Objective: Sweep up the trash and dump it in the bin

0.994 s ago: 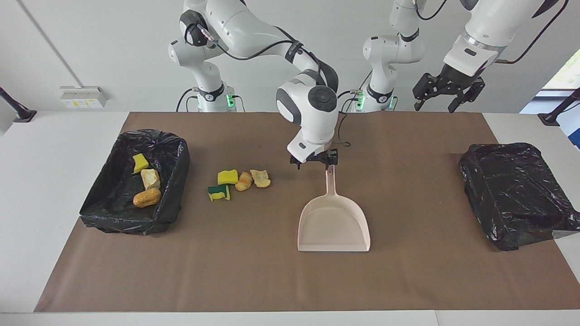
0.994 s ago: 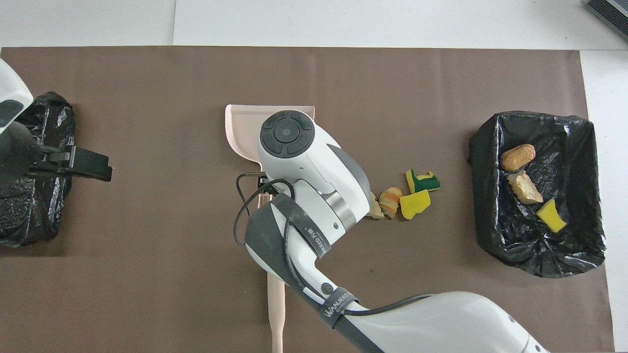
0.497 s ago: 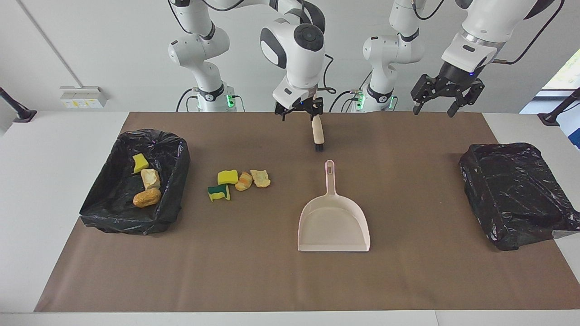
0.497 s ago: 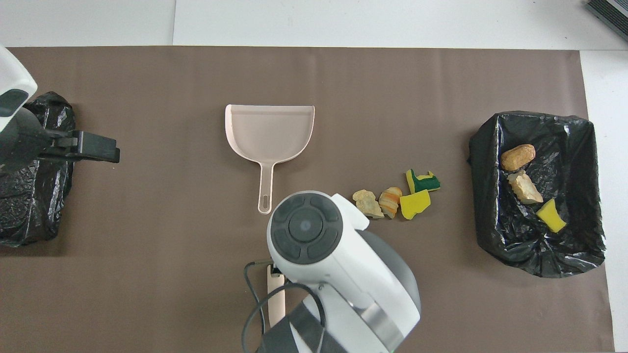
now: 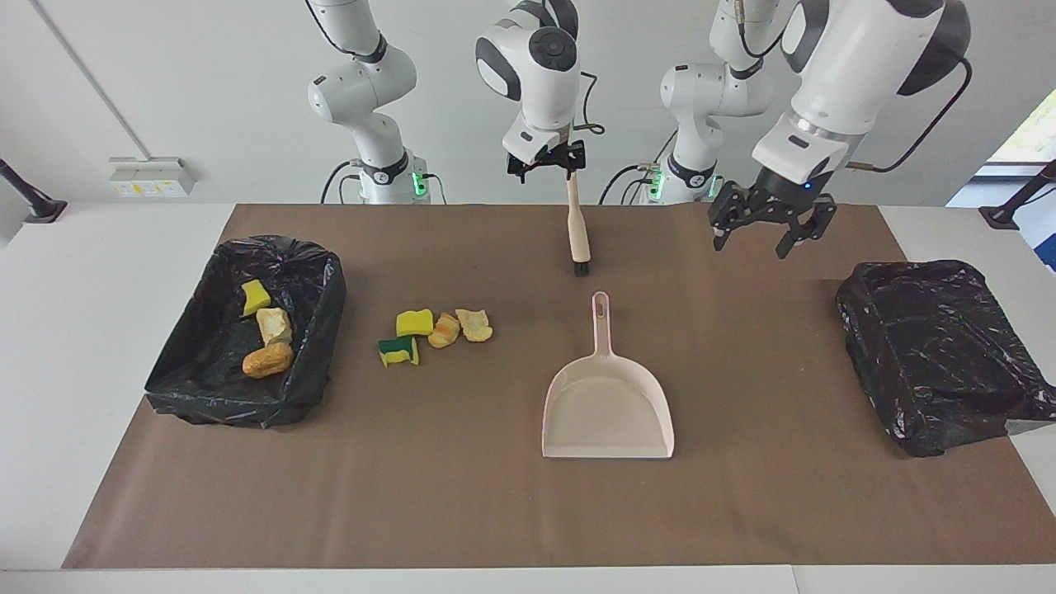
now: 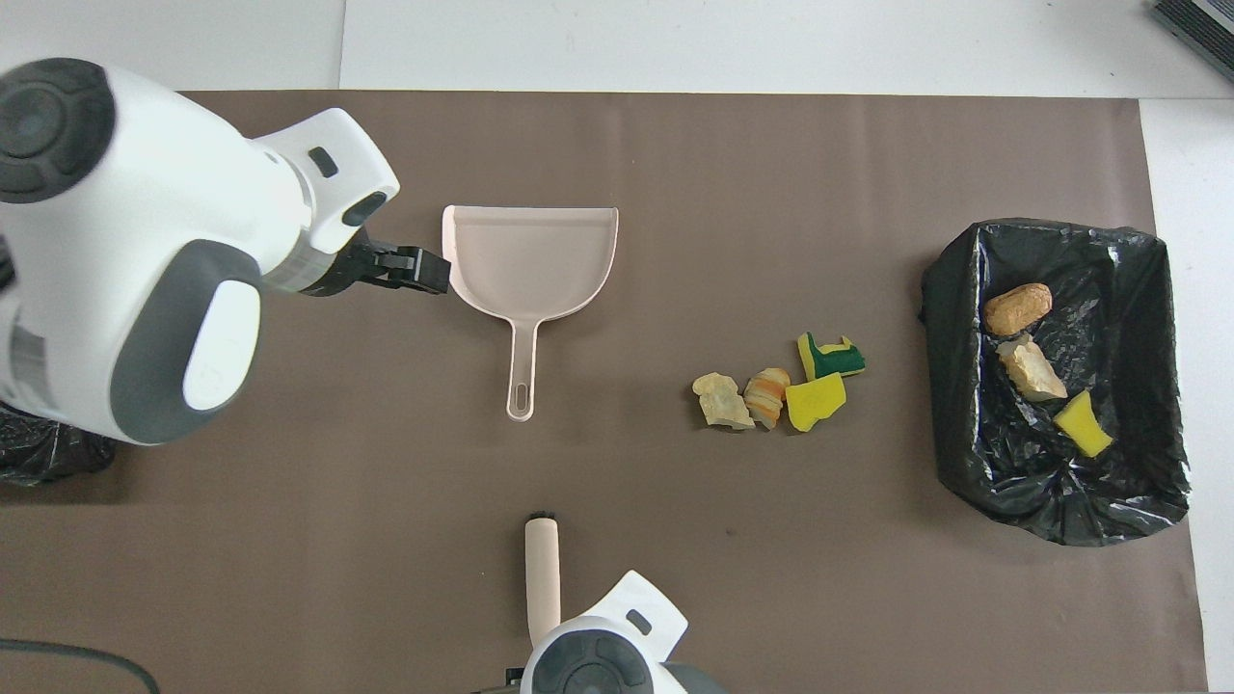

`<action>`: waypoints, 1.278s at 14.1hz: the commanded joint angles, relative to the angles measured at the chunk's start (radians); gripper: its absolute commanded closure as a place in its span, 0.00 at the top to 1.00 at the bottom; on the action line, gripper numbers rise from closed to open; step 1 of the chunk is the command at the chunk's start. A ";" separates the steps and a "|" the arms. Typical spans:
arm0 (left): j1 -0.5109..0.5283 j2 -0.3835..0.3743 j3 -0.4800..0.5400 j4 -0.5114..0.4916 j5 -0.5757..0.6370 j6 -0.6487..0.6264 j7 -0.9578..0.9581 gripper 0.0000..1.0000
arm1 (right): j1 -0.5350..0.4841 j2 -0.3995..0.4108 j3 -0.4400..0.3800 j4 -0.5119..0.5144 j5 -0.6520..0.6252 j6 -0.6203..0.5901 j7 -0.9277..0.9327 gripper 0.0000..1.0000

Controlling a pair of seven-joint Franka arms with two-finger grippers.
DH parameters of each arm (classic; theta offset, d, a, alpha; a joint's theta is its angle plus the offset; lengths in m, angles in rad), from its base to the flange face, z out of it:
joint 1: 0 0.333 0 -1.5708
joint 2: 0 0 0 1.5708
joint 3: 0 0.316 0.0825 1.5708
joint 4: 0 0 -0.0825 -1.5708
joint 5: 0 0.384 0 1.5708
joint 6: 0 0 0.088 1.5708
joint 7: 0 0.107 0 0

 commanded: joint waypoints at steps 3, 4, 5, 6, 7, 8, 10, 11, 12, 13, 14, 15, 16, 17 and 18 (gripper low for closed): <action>-0.100 0.091 0.015 -0.108 0.011 0.180 -0.018 1.00 | 0.100 0.101 -0.004 -0.048 0.019 0.178 0.081 1.00; -0.114 0.098 0.015 -0.132 0.042 0.207 -0.019 1.00 | 0.103 0.103 -0.004 -0.066 0.019 0.201 0.081 1.00; -0.116 0.112 0.015 -0.156 0.050 0.241 -0.022 1.00 | 0.103 0.103 -0.004 -0.074 0.021 0.228 0.085 1.00; -0.117 0.115 0.015 -0.184 0.050 0.284 -0.037 1.00 | 0.103 0.104 -0.004 -0.074 0.021 0.229 0.087 1.00; -0.122 0.120 0.014 -0.219 0.050 0.333 -0.066 1.00 | 0.103 0.104 -0.004 -0.076 0.021 0.232 0.089 0.95; -0.145 0.117 0.015 -0.239 0.050 0.347 -0.083 1.00 | 0.106 0.103 -0.004 -0.076 0.021 0.232 0.089 0.84; -0.166 0.126 0.015 -0.248 0.050 0.352 -0.088 1.00 | 0.128 0.098 -0.004 -0.082 0.025 0.232 0.086 0.54; -0.177 0.147 0.017 -0.248 0.051 0.356 -0.109 1.00 | 0.129 0.093 -0.004 -0.090 0.036 0.232 0.078 0.44; -0.178 0.153 0.017 -0.248 0.053 0.358 -0.146 0.99 | 0.129 0.092 -0.004 -0.097 0.040 0.232 0.072 0.29; -0.185 0.155 0.017 -0.247 0.059 0.358 -0.171 0.92 | 0.129 0.092 -0.004 -0.097 0.041 0.230 0.066 0.06; -0.185 0.155 0.017 -0.241 0.079 0.358 -0.180 0.85 | 0.129 0.095 -0.004 -0.094 0.041 0.230 0.064 0.00; -0.185 0.157 0.017 -0.238 0.108 0.359 -0.188 0.76 | 0.122 0.104 -0.004 -0.082 0.041 0.226 0.076 0.00; -0.185 0.157 0.017 -0.236 0.145 0.359 -0.192 0.56 | 0.120 0.104 -0.006 -0.082 0.041 0.215 0.075 0.00; -0.183 0.157 0.017 -0.236 0.175 0.362 -0.193 0.37 | 0.114 0.104 -0.006 -0.080 0.041 0.186 0.072 0.00; -0.185 0.158 0.015 -0.233 0.195 0.365 -0.193 0.24 | 0.109 0.101 -0.009 -0.062 0.037 0.136 0.073 0.00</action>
